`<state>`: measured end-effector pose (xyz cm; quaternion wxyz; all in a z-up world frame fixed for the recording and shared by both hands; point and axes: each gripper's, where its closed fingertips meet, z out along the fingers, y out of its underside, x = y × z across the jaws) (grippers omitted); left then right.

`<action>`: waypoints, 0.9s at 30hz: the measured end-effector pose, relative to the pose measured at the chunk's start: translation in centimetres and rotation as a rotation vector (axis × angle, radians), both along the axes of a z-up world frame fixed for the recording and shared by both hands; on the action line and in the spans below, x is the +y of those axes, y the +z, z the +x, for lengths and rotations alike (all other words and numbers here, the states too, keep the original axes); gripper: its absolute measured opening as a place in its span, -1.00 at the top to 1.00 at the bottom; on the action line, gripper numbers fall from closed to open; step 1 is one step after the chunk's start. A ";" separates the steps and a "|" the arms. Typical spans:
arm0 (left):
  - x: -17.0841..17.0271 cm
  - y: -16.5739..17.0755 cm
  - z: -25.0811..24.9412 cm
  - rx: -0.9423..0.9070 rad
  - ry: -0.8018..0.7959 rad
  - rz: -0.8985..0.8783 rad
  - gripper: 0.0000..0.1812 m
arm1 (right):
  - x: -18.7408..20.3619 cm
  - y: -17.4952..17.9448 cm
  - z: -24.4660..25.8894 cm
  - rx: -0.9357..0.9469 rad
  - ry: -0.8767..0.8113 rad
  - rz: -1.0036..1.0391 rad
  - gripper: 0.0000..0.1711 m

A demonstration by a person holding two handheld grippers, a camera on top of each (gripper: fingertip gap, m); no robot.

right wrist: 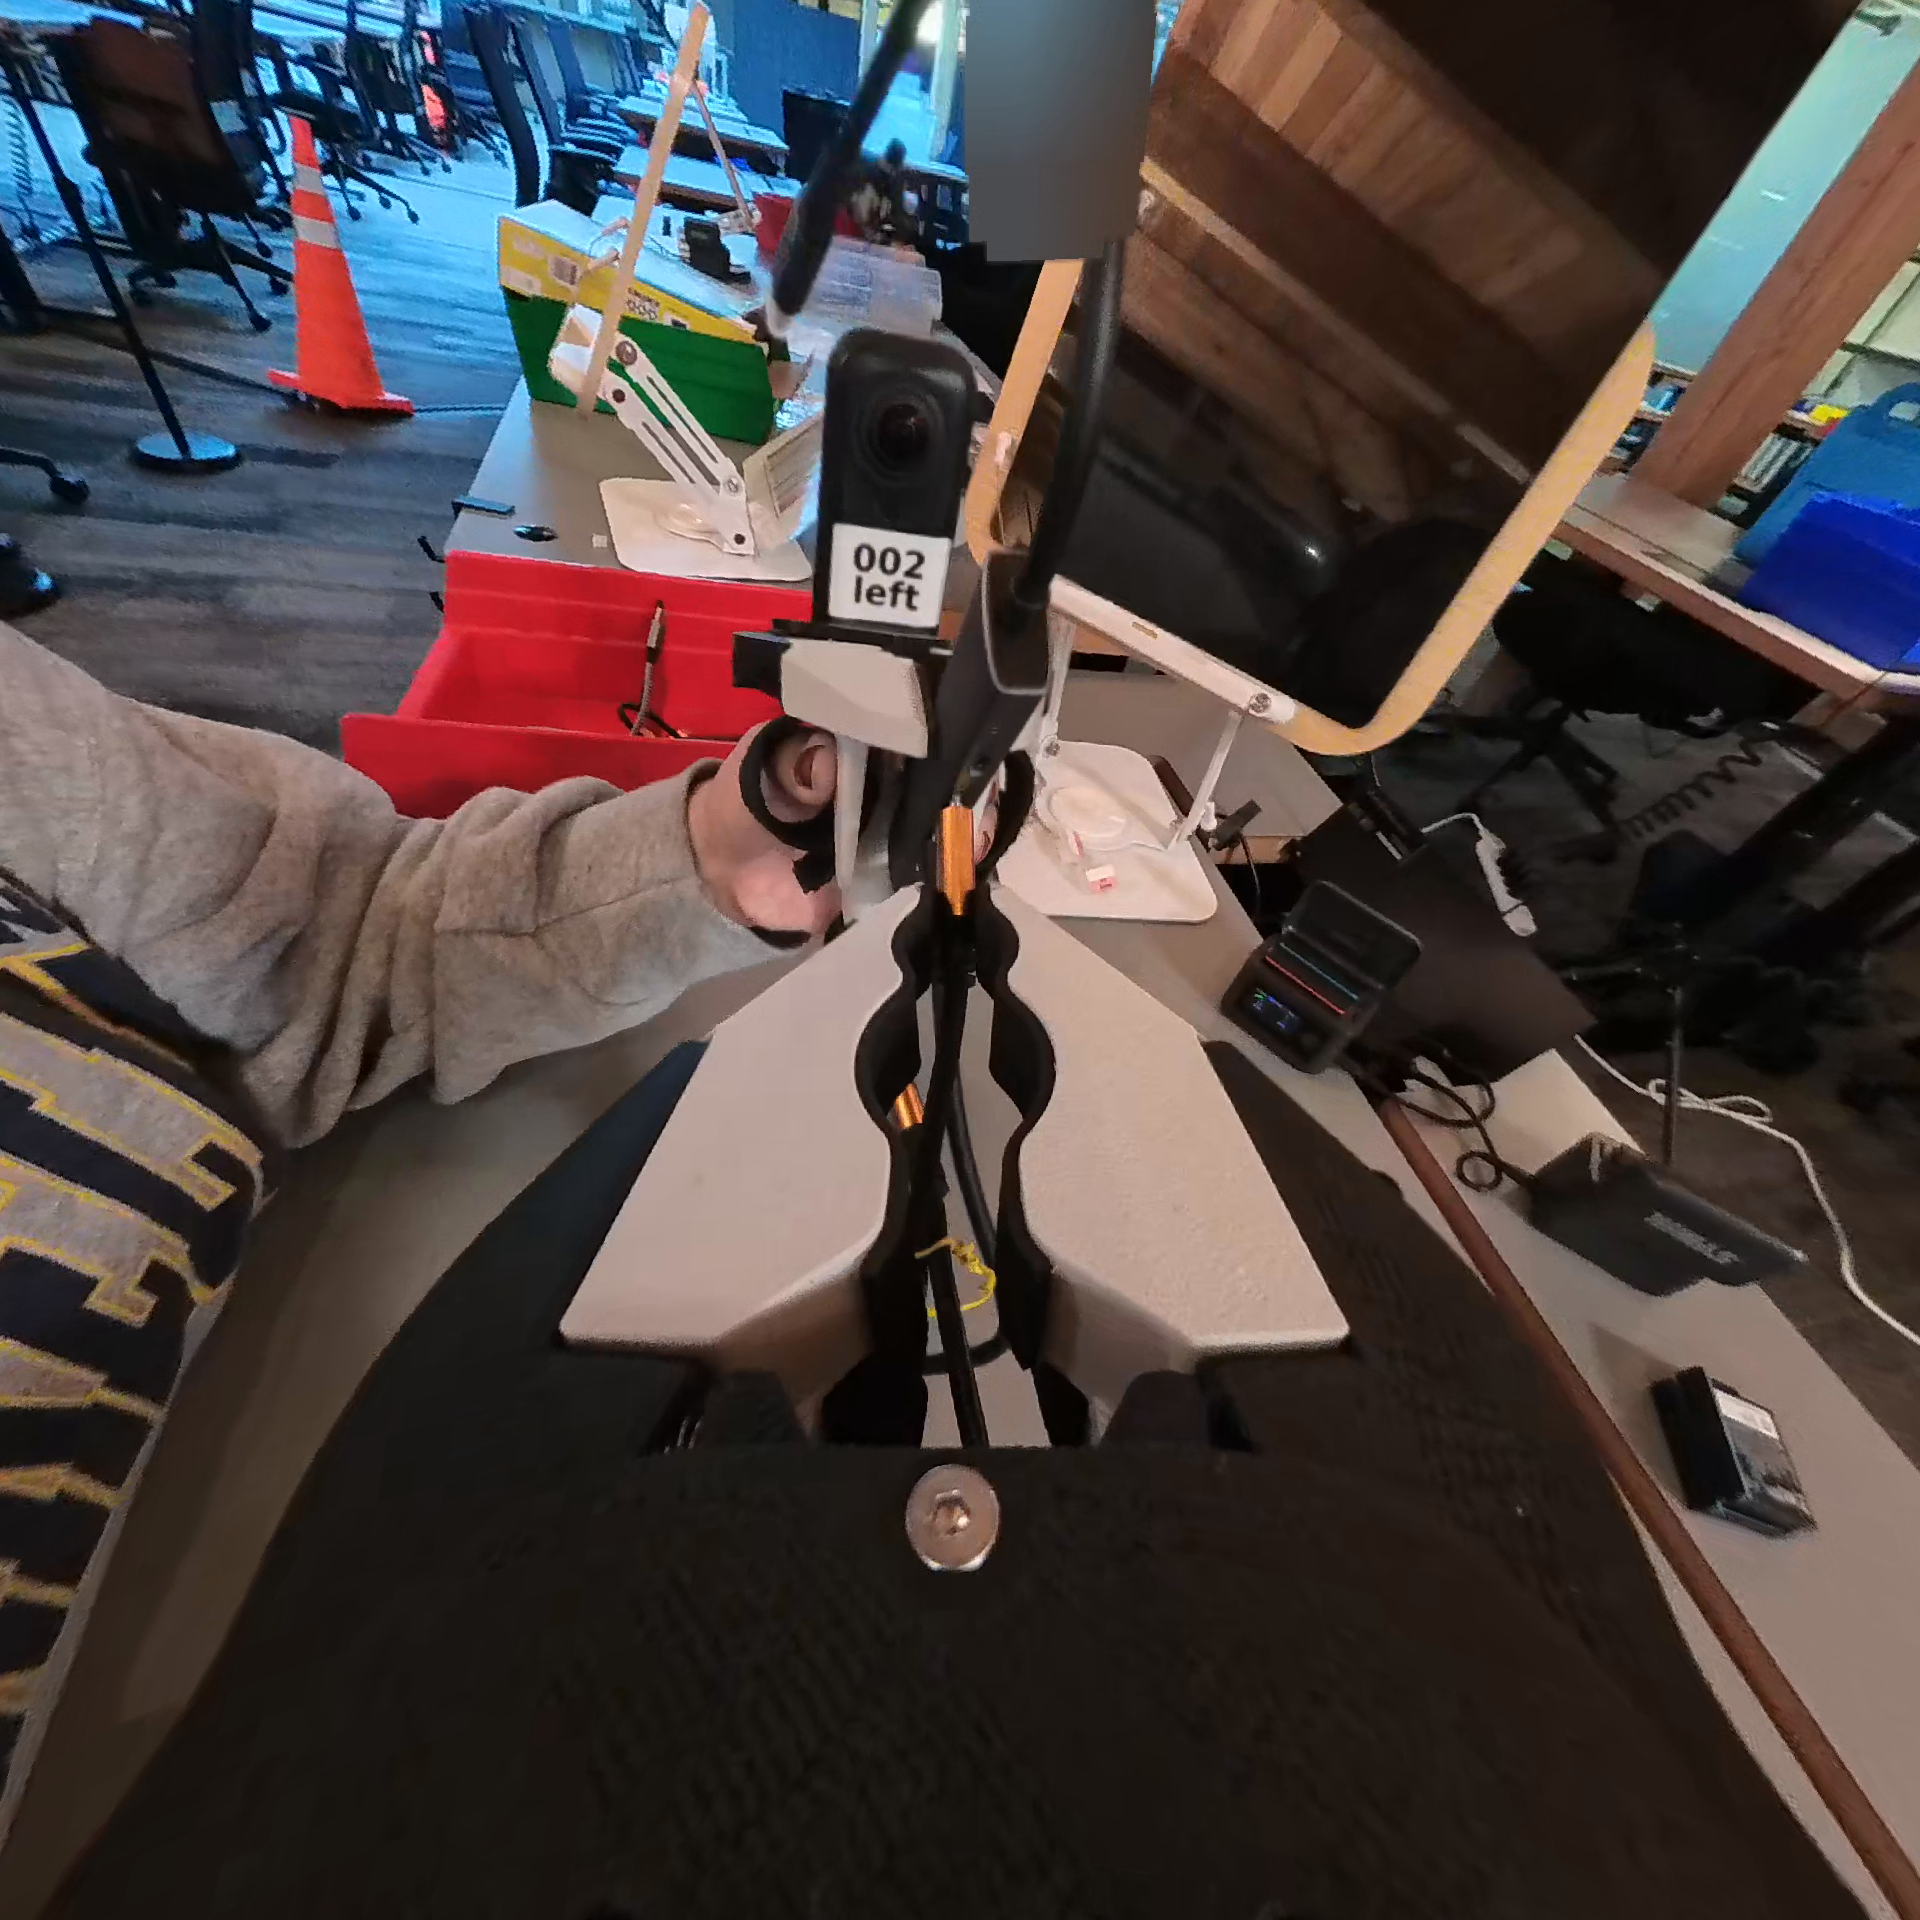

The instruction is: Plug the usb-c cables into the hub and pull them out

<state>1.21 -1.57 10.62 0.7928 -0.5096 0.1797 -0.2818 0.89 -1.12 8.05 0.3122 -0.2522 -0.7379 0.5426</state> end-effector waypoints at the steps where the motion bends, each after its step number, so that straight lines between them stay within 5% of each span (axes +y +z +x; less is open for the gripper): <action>1: 0.1 -0.2 0.0 0.000 -0.005 -0.009 0.92 | 0.1 -0.1 0.1 0.002 -0.006 0.012 0.94; 18: 0.7 -0.5 -0.1 -0.054 -0.040 -0.040 0.92 | 0.4 -0.5 -0.1 0.014 -0.039 -0.012 0.92; 22: 1.3 -1.5 0.8 0.060 0.004 -0.102 0.92 | 0.4 0.7 0.8 0.043 0.024 -0.171 0.76; 27: 1.8 -3.8 1.9 0.247 0.039 -0.224 0.92 | 1.0 0.4 1.4 0.034 0.006 -0.151 0.86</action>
